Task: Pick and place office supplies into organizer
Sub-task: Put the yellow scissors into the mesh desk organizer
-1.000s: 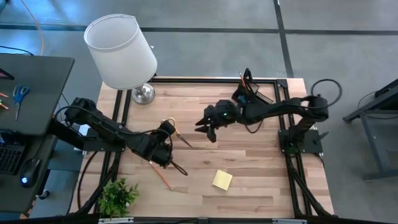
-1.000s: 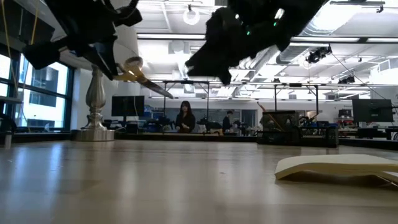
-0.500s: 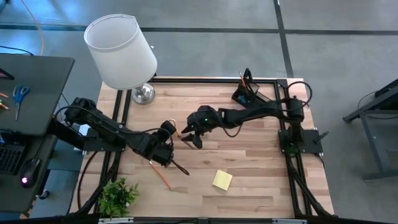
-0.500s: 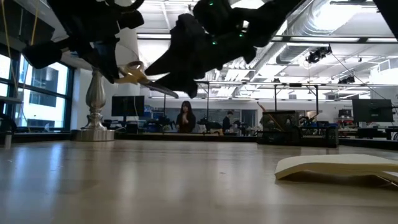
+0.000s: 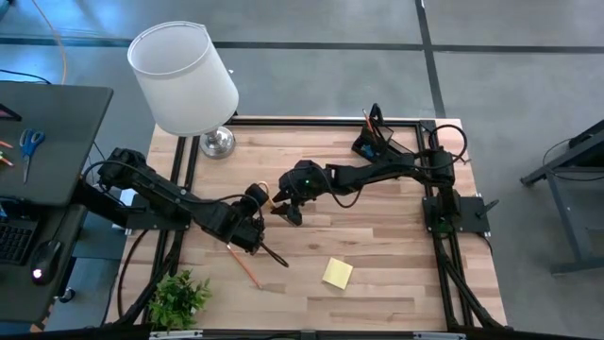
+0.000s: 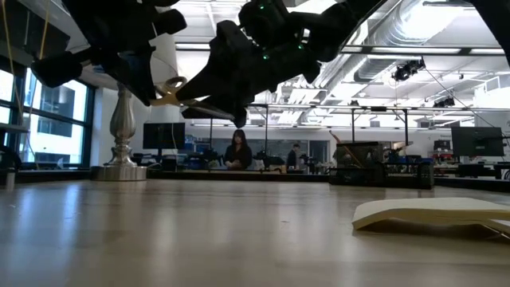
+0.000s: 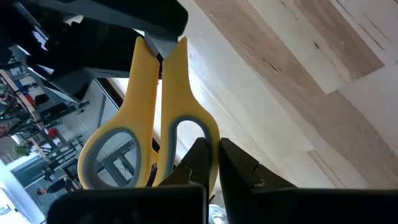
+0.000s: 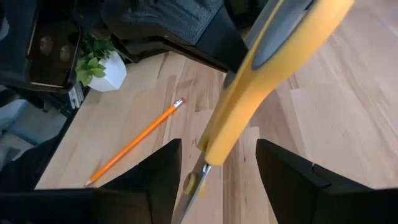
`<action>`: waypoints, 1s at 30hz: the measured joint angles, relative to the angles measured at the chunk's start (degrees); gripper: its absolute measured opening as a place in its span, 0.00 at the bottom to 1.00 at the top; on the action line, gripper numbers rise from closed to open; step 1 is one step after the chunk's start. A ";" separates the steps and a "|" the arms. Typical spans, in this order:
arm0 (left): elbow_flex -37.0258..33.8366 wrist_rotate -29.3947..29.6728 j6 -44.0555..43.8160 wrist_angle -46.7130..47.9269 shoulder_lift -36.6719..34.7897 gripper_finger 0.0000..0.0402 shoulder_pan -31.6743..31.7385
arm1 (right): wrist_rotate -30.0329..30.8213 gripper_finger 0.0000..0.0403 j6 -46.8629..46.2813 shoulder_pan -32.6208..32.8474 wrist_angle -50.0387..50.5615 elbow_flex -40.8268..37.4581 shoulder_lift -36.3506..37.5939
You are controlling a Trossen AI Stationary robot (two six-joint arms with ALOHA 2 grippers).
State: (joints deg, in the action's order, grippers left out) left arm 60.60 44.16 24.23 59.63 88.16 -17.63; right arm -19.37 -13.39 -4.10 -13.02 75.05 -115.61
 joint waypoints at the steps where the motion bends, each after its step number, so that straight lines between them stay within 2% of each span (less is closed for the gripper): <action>1: 0.00 0.00 0.18 -0.11 0.00 0.00 0.00 | -0.05 0.48 -0.72 0.00 -0.01 0.00 0.00; 5: 0.00 -0.14 1.00 -0.36 0.00 0.00 -0.02 | -0.18 0.37 -1.11 0.00 0.28 0.00 0.00; 10: 0.00 -0.28 1.05 -0.82 0.00 0.00 -0.03 | -0.26 0.10 0.25 -0.03 1.06 0.00 0.00; 12: 0.00 -0.18 0.93 -1.09 0.00 0.01 -0.11 | -0.71 0.04 1.62 -0.20 1.44 -0.02 0.00; 17: 0.00 -2.03 -0.67 -2.71 -0.07 0.09 -0.01 | -0.27 0.04 1.93 -0.40 2.01 -0.02 0.00; 24: 1.52 -9.22 -5.64 -4.25 -0.04 0.30 -0.02 | 10.92 0.03 4.31 -1.26 2.13 -0.02 0.00; 30: 4.83 -10.45 -13.18 -4.23 -2.71 0.41 0.00 | 16.37 0.03 5.92 -4.80 -0.27 -0.68 0.78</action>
State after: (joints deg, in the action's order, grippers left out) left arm 65.43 33.71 11.05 55.40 85.45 -17.63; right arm -3.00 -7.46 -8.90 -13.29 74.37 -114.84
